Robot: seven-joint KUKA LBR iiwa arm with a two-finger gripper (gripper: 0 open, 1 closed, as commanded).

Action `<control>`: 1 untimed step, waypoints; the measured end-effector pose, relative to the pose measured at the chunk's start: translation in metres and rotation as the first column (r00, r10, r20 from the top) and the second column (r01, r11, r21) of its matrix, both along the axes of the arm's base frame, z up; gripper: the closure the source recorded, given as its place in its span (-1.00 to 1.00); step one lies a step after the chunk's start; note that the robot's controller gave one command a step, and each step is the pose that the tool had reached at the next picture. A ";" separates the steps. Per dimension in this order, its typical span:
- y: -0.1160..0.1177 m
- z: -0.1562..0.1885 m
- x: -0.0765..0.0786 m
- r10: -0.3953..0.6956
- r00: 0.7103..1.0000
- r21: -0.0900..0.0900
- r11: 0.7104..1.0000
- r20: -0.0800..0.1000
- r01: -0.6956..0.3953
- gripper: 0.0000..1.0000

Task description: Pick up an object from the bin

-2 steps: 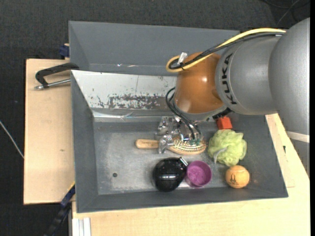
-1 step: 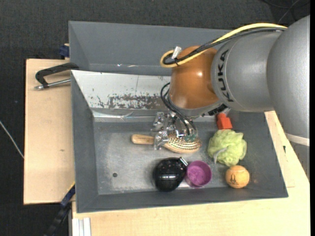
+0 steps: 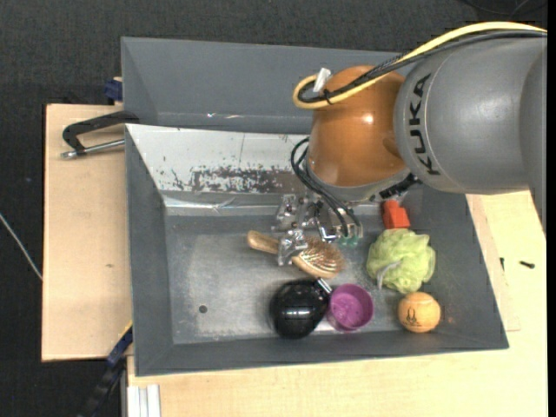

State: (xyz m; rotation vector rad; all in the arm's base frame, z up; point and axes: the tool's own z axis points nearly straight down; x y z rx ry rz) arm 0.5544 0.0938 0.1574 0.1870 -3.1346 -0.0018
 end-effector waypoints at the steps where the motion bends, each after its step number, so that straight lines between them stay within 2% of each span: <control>1: 0.008 0.064 0.021 0.000 1.000 0.001 1.000 0.005 0.000 1.00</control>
Offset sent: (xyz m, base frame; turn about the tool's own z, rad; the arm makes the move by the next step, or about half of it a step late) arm 0.0272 -0.0042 0.0901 0.0157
